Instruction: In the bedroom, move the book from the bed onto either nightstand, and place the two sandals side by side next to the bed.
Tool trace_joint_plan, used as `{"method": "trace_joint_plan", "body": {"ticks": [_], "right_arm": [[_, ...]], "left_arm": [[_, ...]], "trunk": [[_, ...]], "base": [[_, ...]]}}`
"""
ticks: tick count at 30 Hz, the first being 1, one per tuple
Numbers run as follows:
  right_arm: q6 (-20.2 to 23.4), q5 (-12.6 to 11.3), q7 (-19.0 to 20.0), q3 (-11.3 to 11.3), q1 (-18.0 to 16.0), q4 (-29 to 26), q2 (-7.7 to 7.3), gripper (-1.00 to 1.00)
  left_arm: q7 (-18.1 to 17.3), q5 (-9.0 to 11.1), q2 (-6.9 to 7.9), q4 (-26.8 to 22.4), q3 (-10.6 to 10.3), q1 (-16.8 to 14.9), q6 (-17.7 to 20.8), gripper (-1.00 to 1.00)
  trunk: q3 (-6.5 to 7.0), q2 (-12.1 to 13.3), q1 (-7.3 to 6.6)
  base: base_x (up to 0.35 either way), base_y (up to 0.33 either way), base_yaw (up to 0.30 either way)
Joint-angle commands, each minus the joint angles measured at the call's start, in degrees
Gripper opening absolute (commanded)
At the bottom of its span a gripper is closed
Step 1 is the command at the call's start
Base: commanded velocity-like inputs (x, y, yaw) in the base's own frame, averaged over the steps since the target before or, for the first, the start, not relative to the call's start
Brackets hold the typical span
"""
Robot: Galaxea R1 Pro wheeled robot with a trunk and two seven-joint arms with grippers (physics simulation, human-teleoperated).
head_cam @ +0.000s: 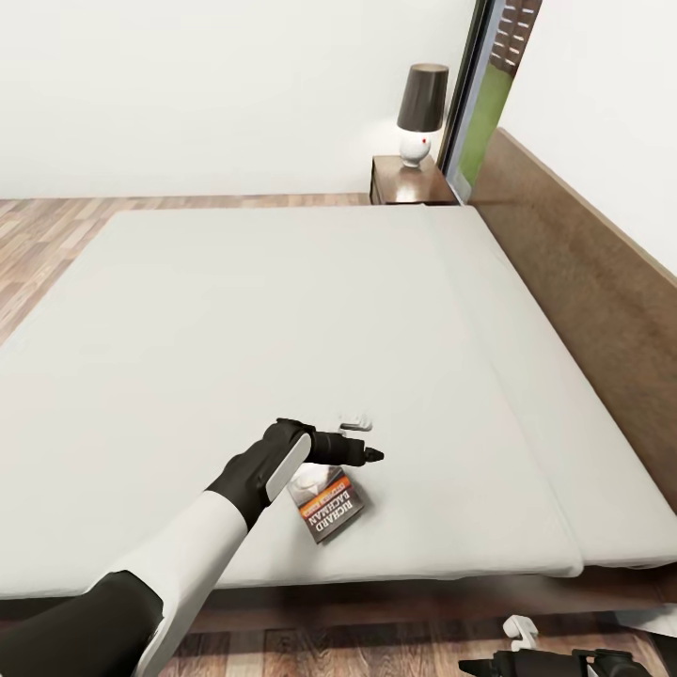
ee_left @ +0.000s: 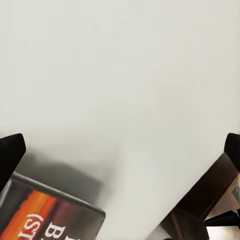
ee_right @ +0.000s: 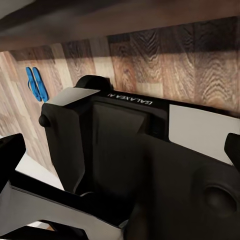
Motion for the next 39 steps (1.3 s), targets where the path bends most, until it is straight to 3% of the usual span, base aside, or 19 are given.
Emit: {"method": "trace_joint_plan", "body": {"ticks": [1,14,39], "right_arm": [[0.6,-0.45,0.11,0.02,-0.01,-0.02,-0.02,1.0],[0.6,-0.45,0.11,0.02,-0.01,-0.03,-0.02,1.0],[0.6,-0.45,0.11,0.02,-0.01,-0.03,-0.02,1.0]], "left_arm": [[-0.14,-0.05,0.0,-0.02,0.0,-0.03,0.21,1.0],[-0.14,-0.05,0.0,-0.04,0.0,-0.03,0.21,1.0],[-0.14,-0.05,0.0,-0.04,0.0,-0.03,0.21,1.0]], "trunk": [[-0.22,-0.43,0.22],[-2.55,-5.65,3.08],[-3.27,-7.25,3.96]], "base": [[0.0,0.0,0.0],[0.0,0.0,0.0],[0.0,0.0,0.0]]}}
